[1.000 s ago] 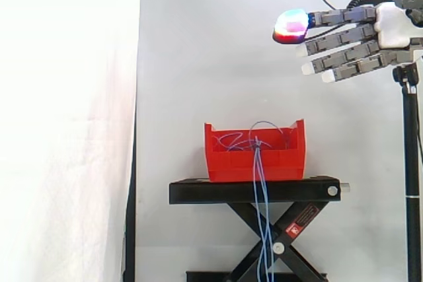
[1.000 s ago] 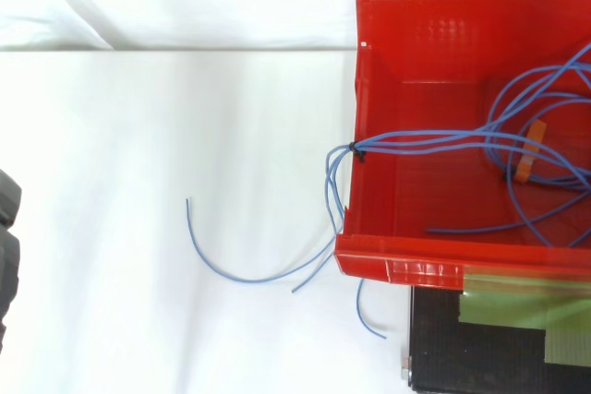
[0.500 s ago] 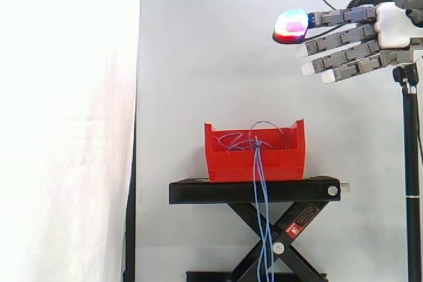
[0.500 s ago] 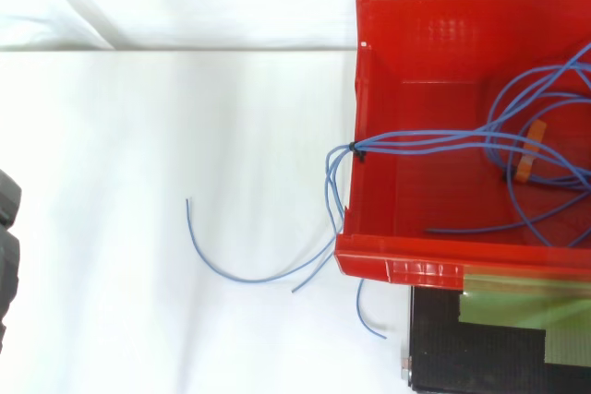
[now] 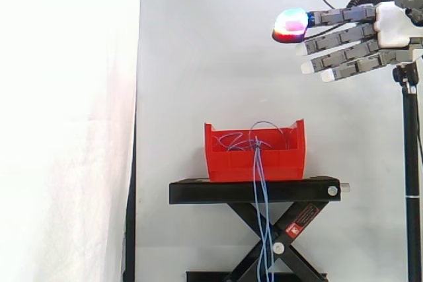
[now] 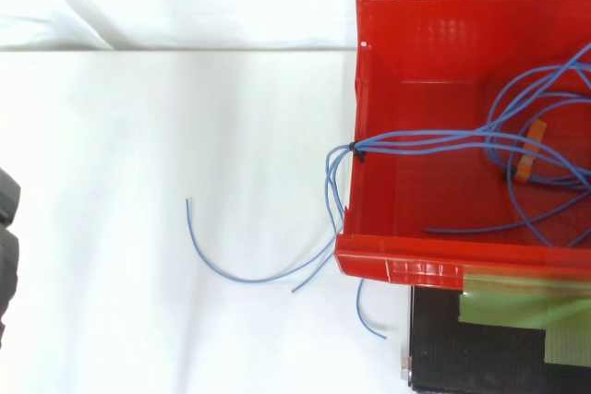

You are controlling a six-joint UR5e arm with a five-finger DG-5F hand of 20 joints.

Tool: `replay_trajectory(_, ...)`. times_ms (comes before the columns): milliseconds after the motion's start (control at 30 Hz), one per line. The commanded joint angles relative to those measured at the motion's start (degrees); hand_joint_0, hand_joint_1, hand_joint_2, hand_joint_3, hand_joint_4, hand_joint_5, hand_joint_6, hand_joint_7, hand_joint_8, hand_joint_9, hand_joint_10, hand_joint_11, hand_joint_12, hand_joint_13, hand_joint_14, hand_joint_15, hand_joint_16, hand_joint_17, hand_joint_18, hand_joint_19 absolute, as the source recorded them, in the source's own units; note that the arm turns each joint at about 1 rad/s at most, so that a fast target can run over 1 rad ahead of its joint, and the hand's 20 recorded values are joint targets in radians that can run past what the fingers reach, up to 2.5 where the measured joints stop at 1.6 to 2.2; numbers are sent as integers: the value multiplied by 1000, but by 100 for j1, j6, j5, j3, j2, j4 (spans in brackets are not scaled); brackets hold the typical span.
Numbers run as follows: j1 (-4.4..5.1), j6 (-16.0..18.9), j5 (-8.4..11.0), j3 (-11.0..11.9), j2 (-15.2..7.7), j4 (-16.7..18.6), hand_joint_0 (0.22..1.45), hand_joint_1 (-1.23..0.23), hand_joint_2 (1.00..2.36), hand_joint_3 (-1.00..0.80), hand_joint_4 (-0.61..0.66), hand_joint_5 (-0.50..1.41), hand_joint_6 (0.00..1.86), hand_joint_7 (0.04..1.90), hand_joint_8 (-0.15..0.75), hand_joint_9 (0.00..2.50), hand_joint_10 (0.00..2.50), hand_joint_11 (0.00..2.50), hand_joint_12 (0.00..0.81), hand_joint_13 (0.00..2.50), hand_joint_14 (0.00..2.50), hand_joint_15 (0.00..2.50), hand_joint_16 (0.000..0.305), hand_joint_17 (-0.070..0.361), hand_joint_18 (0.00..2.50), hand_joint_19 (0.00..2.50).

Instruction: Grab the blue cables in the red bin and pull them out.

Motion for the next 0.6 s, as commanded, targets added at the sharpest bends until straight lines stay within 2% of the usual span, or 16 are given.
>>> replay_trajectory(0,-3,7,-1,-6,-1,63,634,-747,1000,-1000,59,75,6,155,164,0,0,0,352,0,0,48,60,135,0,179)
replay_trajectory(67,6,-2,-1,2,-1,177,634,-746,1000,-1000,60,75,6,155,164,0,0,0,352,0,2,55,60,134,0,183)
replay_trajectory(167,15,-11,35,-6,-1,546,634,-747,1000,-1000,60,75,6,154,165,0,0,0,352,0,0,51,60,135,0,178)
replay_trajectory(267,58,-2,123,-6,-9,862,635,-747,1000,-1000,61,76,6,157,166,0,0,0,354,0,2,50,60,135,0,178)
replay_trajectory(300,85,7,228,2,-9,968,635,-747,1000,-1000,61,79,6,160,166,0,0,0,354,0,2,54,60,135,0,179)
replay_trajectory(567,199,-11,465,11,-9,1029,635,-747,1000,-1000,66,83,6,161,166,0,0,0,354,0,1,52,60,135,0,183)
